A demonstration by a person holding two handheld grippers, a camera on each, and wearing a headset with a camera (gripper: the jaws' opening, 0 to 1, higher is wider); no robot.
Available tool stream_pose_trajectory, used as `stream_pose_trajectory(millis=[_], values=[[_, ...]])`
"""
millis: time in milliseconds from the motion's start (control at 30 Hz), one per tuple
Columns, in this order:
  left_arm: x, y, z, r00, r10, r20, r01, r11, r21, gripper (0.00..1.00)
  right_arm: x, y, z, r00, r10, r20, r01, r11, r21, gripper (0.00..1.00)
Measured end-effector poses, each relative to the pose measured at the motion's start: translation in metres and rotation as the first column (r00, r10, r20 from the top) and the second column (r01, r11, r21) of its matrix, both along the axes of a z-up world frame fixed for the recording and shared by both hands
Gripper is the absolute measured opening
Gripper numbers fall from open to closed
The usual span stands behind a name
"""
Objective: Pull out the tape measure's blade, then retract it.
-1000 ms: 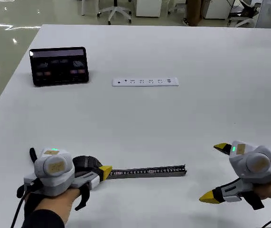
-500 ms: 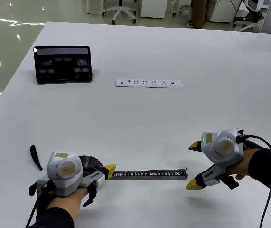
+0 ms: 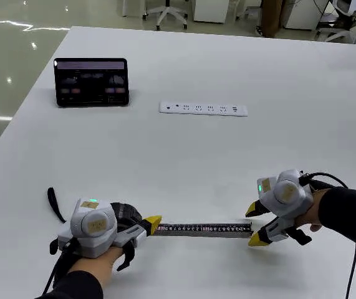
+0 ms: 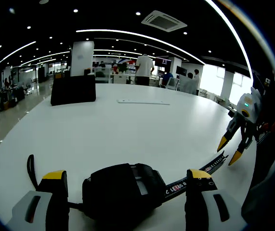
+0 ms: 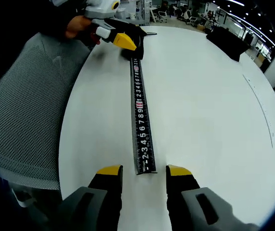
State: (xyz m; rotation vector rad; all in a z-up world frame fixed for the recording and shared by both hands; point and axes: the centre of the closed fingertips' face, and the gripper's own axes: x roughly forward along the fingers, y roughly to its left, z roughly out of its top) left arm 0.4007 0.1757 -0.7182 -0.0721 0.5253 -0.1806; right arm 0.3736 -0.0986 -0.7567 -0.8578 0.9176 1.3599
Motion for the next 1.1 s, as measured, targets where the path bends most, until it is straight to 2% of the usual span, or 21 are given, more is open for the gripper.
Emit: stream_pose_trajectory(millis=[167,233,267,433,567,633,667,700,767,800,867,967,1100], values=[[0.0002,0.002,-0.0003,1.0,0.004,0.0,-0.004,1.0,-0.004,0.92,0.0015,0.001,-0.0023,1.0,-0.007,0.004,0.007,1.0,-0.004,0.19],[-0.0001,0.0026,-0.0011,1.0,0.007,-0.006,-0.008,1.0,-0.008,0.89,-0.0021,0.0024,-0.004,1.0,-0.013,-0.019,0.012,1.0,-0.011,0.14],[-0.0005,0.0028,-0.0024,1.0,0.01,-0.014,-0.011,1.0,-0.014,0.86,-0.0007,0.0029,-0.0041,1.0,-0.01,-0.01,0.01,1.0,-0.008,0.13],[-0.0023,0.0085,-0.0086,0.999,0.034,-0.038,-0.036,0.999,-0.03,0.8,0.0007,0.0015,-0.0041,0.999,-0.027,-0.031,0.026,0.999,-0.019,0.12],[-0.0026,0.0082,-0.0082,0.998,0.039,-0.04,-0.04,0.999,-0.037,0.73,-0.0006,0.0026,-0.0048,1.0,-0.021,0.0,0.021,0.999,-0.05,0.11],[-0.0044,0.0024,-0.0061,0.999,0.011,-0.052,-0.012,1.0,-0.017,0.7,-0.0002,0.0021,-0.0045,1.0,-0.027,-0.003,0.027,0.998,-0.059,0.11],[-0.0036,0.0011,-0.0051,0.999,0.0,-0.047,0.001,1.0,0.017,0.66,0.0004,0.0016,-0.0047,0.999,-0.033,-0.007,0.032,0.998,-0.059,0.11],[-0.0041,0.0016,-0.0068,0.998,0.008,-0.057,-0.006,0.999,0.033,0.65,0.0006,0.0014,-0.0047,0.999,-0.042,-0.008,0.041,0.997,-0.059,0.11],[-0.0043,0.0027,-0.0082,0.997,-0.002,-0.072,0.004,1.0,0.03,0.64,0.0013,0.0017,-0.0046,0.998,-0.067,-0.015,0.066,0.996,-0.059,0.11],[-0.0053,0.0025,-0.0095,0.996,-0.01,-0.091,0.014,0.999,0.049,0.64,0.0013,0.0019,-0.0048,0.992,-0.121,-0.035,0.119,0.991,-0.056,0.11],[-0.007,0.0024,-0.0094,0.995,-0.009,-0.095,0.015,0.998,0.058,0.63,0.0027,0.0019,-0.0041,0.984,-0.173,-0.053,0.171,0.984,-0.044,0.11],[-0.008,0.003,-0.0094,0.995,-0.008,-0.095,0.014,0.998,0.06,0.63,0.0014,0.0027,-0.004,0.991,-0.132,-0.032,0.131,0.991,-0.033,0.11],[-0.0077,0.0034,-0.0094,0.995,-0.007,-0.097,0.012,0.999,0.053,0.63,0.0016,0.003,-0.0042,0.992,-0.121,-0.022,0.121,0.992,-0.037,0.11]])
